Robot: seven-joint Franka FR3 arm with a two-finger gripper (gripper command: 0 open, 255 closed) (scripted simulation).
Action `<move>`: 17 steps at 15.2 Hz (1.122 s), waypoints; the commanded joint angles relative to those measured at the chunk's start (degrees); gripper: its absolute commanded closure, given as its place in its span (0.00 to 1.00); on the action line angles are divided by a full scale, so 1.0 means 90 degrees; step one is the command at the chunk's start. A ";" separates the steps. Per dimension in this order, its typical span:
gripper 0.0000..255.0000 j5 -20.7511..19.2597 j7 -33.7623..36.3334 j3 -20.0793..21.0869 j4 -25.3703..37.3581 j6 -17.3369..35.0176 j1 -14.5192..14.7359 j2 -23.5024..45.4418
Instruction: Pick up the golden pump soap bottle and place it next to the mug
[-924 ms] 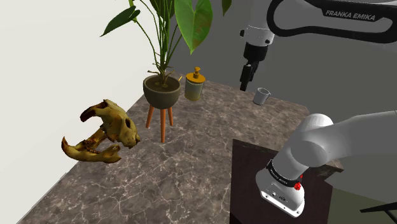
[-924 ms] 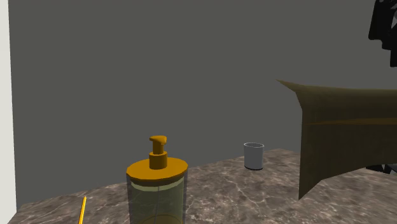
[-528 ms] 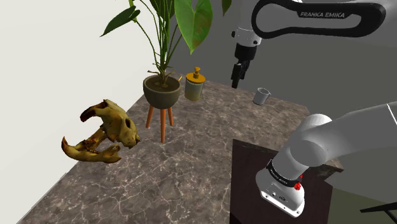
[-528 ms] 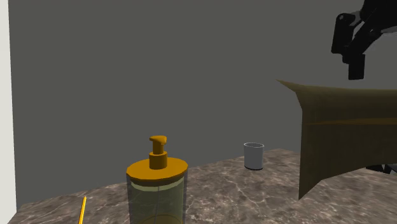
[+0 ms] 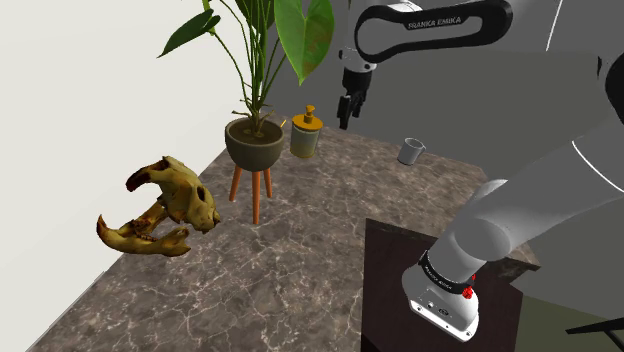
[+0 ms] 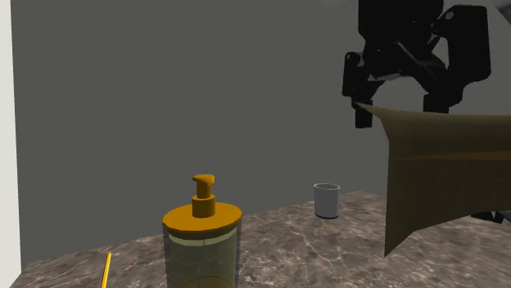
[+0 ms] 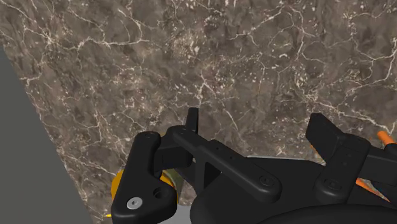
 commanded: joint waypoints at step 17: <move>0.00 -0.0287 -0.0480 -0.0346 0.4163 0.0497 -0.0359 0.4298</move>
